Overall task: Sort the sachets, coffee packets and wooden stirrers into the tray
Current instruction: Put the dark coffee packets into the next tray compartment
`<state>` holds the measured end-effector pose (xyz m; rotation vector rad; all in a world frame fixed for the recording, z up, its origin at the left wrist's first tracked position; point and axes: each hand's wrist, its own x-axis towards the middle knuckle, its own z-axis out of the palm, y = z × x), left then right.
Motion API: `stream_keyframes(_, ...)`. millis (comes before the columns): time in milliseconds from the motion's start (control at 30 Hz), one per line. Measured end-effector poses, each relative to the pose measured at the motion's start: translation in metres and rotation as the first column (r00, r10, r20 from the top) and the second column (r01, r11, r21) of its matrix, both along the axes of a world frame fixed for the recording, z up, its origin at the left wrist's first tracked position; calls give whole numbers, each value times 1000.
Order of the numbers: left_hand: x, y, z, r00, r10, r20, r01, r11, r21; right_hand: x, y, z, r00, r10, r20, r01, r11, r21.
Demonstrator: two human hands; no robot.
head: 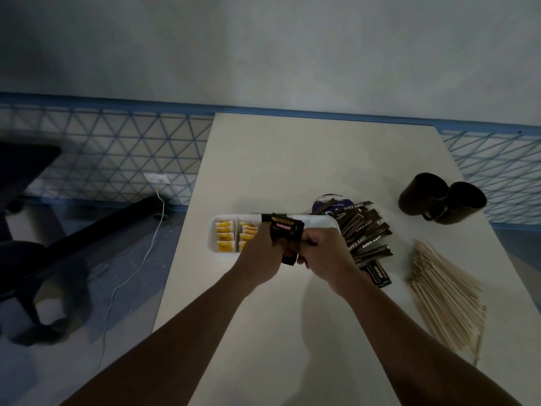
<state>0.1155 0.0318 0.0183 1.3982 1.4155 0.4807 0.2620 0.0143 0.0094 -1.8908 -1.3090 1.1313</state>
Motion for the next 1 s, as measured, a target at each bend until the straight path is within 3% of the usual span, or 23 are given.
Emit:
stream_keyframes(300, -51, 31, 5, 932, 20, -362, 58, 977, 203, -5, 27, 4, 962, 70, 266, -84, 996, 43)
stream_keyframes(467, -66, 38, -3, 771, -118, -626, 228, 969, 98, -13, 38, 10, 917, 126, 379, -155, 987, 46)
stream_keyframes(633, -71, 41, -15, 726, -197, -659, 256, 967, -7, -20, 44, 7, 899, 170, 404, -193, 981, 18)
stream_keyframes(1000, -69, 50, -19, 760, -204, -617, 269, 963, 14, -25, 54, -11, 886, 191, 421, -217, 976, 14)
